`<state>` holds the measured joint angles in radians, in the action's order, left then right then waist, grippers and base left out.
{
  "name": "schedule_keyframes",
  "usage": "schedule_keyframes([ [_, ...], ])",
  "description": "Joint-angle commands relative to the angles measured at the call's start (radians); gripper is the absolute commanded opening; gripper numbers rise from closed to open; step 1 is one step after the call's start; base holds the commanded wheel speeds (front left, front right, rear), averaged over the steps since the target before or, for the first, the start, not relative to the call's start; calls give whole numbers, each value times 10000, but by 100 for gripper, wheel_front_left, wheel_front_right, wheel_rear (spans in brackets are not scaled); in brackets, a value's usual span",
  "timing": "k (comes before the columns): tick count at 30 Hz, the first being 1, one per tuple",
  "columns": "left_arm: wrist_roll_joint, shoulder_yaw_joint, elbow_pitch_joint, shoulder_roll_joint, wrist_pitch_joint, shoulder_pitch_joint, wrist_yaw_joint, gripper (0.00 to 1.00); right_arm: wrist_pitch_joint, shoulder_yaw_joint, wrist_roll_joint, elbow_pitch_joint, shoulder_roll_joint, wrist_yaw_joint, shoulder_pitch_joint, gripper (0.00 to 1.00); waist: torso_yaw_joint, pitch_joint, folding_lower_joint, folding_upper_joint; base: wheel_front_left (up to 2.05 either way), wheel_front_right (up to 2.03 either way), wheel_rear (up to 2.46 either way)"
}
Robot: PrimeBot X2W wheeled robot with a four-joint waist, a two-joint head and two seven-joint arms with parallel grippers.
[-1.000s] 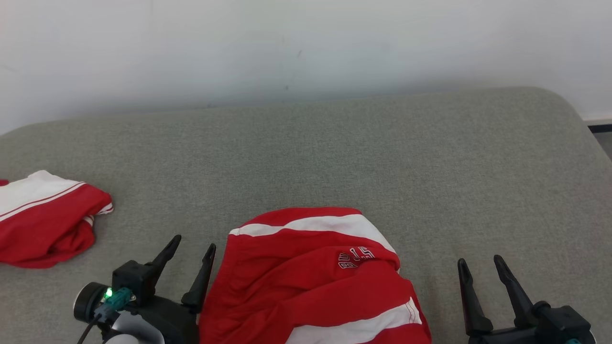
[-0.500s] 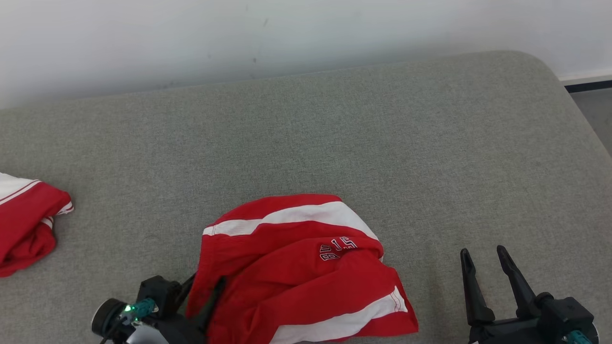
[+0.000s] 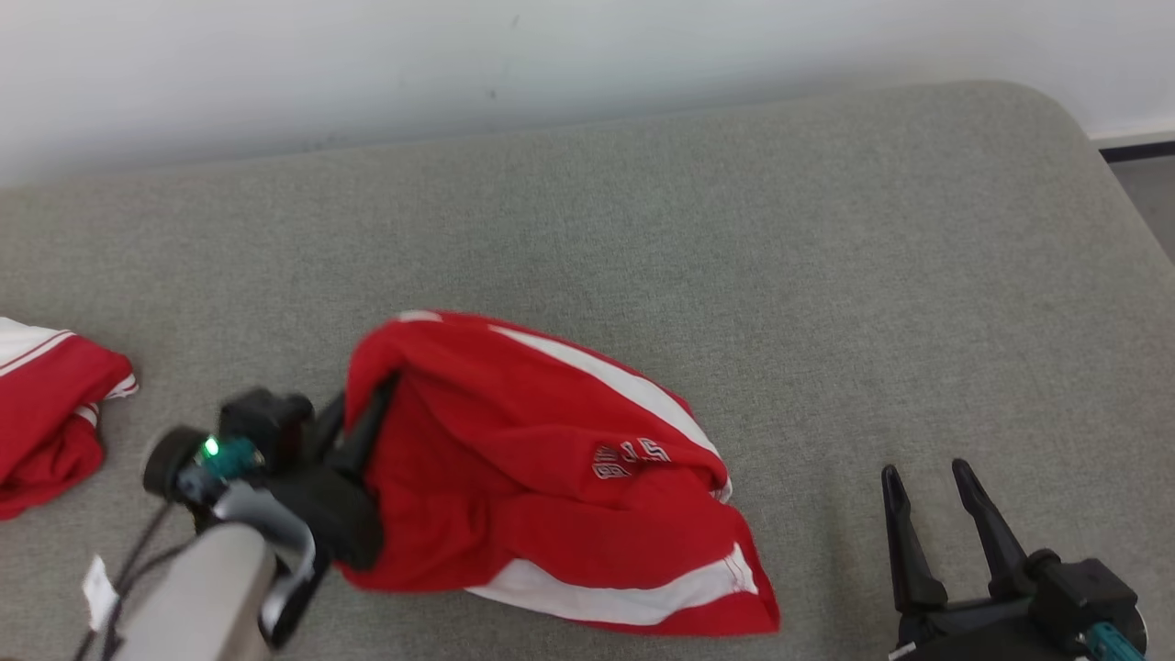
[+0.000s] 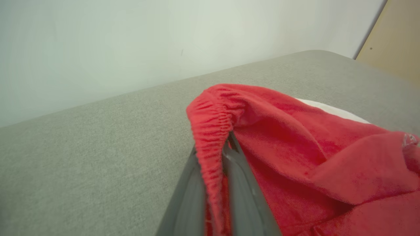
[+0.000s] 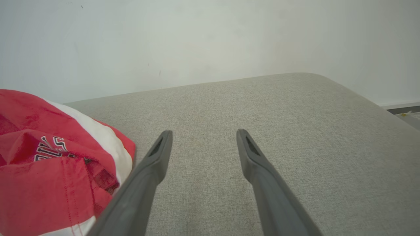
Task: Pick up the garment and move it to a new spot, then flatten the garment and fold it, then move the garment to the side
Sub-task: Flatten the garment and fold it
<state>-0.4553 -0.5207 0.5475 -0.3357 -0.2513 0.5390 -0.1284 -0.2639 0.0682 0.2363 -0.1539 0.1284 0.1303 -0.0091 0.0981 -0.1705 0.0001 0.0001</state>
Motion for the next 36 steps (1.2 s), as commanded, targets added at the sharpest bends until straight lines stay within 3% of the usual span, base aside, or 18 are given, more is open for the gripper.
schedule_keyframes([
  [1, -214, 215, 276, 19, -66, 502, 0, 0, -9, 30, -55, -30, -10, 10, -237, 100, 103, -259, -1, -1, 0, 0, 0],
  [11, -234, 347, 2325, -155, -125, 1671, 1, 0, -9, 123, -122, -357, -201, 10, -743, 100, 526, -610, -1, -1, 0, 0, 0],
  [12, -197, 394, 2470, -133, -135, 1639, 8, 58, -9, 128, -109, -396, -225, 10, -740, 100, 535, -559, -1, -1, 0, 0, 0],
  [13, -164, 489, 2430, -94, -139, 1606, 27, 100, -10, 129, -95, -422, -250, 10, -715, 100, 527, -508, -1, -1, 0, 0, 0],
  [20, -37, 1525, 1299, -30, -137, 207, 32, 100, -9, 89, -3, -491, -267, 10, -337, 100, 211, 283, -1, -1, 0, 0, 0],
  [24, 274, 2402, -321, 5, -131, -1057, 225, 100, -10, 0, 75, -397, -226, 10, -30, 100, -226, 707, -1, -1, 0, 0, 0],
  [29, 950, 3426, -2355, 294, -131, -2428, 407, 100, -10, -11, 104, -383, -165, 10, 250, 100, -869, 1172, -1, -1, 0, 0, 0],
  [36, 1750, 4410, -3973, 856, -135, -4089, 381, 100, -9, 216, 171, -308, -75, 10, 475, 100, -1371, 1618, -1, -1, 0, 0, 0],
])
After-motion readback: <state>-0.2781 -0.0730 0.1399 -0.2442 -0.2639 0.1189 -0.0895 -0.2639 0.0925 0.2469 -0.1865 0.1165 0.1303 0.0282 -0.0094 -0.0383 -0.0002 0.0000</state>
